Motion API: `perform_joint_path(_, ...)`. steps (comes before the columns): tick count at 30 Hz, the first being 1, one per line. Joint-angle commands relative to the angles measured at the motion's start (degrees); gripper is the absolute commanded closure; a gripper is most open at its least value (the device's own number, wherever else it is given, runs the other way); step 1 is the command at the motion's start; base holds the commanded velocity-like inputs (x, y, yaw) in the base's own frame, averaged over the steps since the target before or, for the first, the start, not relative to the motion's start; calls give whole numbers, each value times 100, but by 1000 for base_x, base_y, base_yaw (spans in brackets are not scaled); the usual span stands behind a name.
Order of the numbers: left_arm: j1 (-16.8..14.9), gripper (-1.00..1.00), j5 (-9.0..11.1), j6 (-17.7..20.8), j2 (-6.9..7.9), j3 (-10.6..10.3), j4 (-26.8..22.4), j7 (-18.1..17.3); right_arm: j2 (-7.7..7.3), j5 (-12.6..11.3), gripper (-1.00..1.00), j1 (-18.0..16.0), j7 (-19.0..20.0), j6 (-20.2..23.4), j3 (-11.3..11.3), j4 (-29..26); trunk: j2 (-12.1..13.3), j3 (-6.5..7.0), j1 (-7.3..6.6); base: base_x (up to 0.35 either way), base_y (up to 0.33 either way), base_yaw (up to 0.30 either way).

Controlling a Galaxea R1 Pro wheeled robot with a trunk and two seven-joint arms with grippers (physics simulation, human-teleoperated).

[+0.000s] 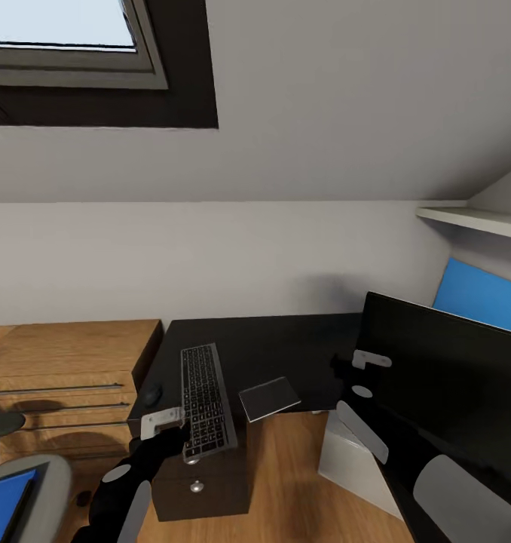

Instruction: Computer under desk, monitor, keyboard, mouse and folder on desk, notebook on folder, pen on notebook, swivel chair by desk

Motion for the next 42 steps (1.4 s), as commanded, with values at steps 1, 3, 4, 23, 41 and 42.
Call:
perform_joint_path(1, -4, -100, 61, 21, 0, -6, -8, 51, -9, -25, -100, -9, -43, 21, 26, -8, -6, -9, 1, 3, 2, 0)
perform_joint_path(3, -4, -100, 61, 21, 0, -5, -8, 51, -10, -24, -100, -9, -44, 22, 26, -5, -6, -9, 1, 2, 1, 0)
perform_joint_path(4, -4, -100, 61, 27, 0, 0, -15, 52, -10, -32, -100, -9, -37, 21, 26, -2, -6, -9, 1, 0, 0, -106)
perform_joint_path(23, -6, -100, 69, 39, 0, 2, -34, 51, -31, -42, -100, -9, -42, -132, 43, -1, -6, -22, 1, 89, 0, -116)
perform_joint_path(41, -4, -100, 70, 39, 0, 2, -52, 51, -28, -50, -100, -9, -54, -132, 43, -1, -6, -22, 1, 151, 0, -101)
perform_joint_path(42, -4, -100, 70, 39, 0, 2, -52, 51, -28, -50, -100, -9, -54, -132, 43, -1, -6, -22, 1, 128, 0, -257)
